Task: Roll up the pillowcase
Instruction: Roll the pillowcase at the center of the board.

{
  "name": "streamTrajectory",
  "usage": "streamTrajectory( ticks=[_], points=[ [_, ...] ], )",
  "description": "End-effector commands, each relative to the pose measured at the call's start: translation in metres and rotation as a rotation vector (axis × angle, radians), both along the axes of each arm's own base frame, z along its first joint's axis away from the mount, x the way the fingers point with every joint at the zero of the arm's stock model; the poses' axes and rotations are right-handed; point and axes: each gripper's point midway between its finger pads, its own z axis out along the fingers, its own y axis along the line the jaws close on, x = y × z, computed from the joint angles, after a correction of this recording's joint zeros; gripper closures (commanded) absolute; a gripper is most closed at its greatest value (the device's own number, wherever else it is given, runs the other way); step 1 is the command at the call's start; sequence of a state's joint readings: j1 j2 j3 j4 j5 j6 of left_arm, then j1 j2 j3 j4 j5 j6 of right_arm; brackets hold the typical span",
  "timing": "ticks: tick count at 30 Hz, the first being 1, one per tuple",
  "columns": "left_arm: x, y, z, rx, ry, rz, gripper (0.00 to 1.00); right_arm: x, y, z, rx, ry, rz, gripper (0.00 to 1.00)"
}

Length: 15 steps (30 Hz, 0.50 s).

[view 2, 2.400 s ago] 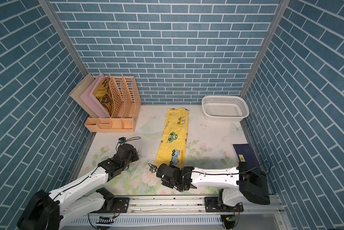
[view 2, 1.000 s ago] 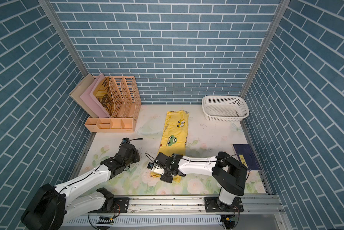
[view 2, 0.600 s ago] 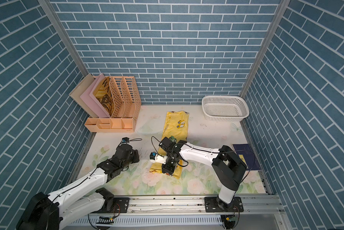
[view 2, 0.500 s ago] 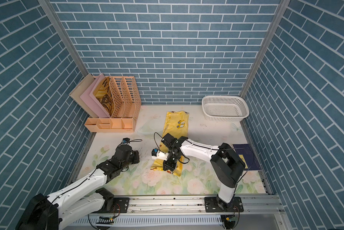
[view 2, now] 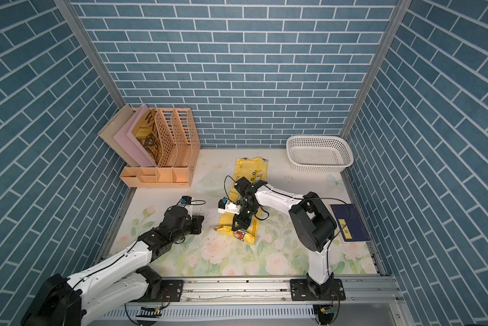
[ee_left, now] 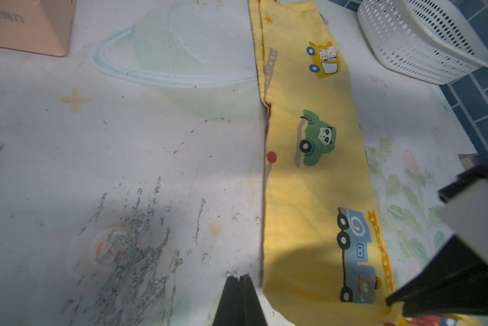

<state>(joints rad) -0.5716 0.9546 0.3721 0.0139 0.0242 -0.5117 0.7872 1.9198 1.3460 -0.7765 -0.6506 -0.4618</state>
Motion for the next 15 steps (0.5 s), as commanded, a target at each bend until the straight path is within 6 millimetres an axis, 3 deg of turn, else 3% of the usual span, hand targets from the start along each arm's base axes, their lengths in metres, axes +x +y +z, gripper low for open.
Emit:
streamTrajectory(
  ticks=[1,6,11,15],
  points=[
    [-0.001,-0.006,0.007,-0.017,-0.041,-0.034,1.00,0.001,-0.008,-0.009,-0.023,0.016,0.006,1.00],
    [-0.001,-0.022,0.014,-0.042,-0.045,-0.102,1.00,0.009,-0.007,-0.023,-0.056,0.018,-0.015,1.00],
    [-0.019,-0.057,0.022,-0.112,-0.082,-0.245,1.00,0.016,-0.002,-0.028,-0.052,0.009,-0.021,1.00],
    [-0.030,-0.070,0.024,-0.159,-0.084,-0.307,1.00,0.018,-0.003,-0.032,-0.068,-0.003,-0.027,0.98]
  ],
)
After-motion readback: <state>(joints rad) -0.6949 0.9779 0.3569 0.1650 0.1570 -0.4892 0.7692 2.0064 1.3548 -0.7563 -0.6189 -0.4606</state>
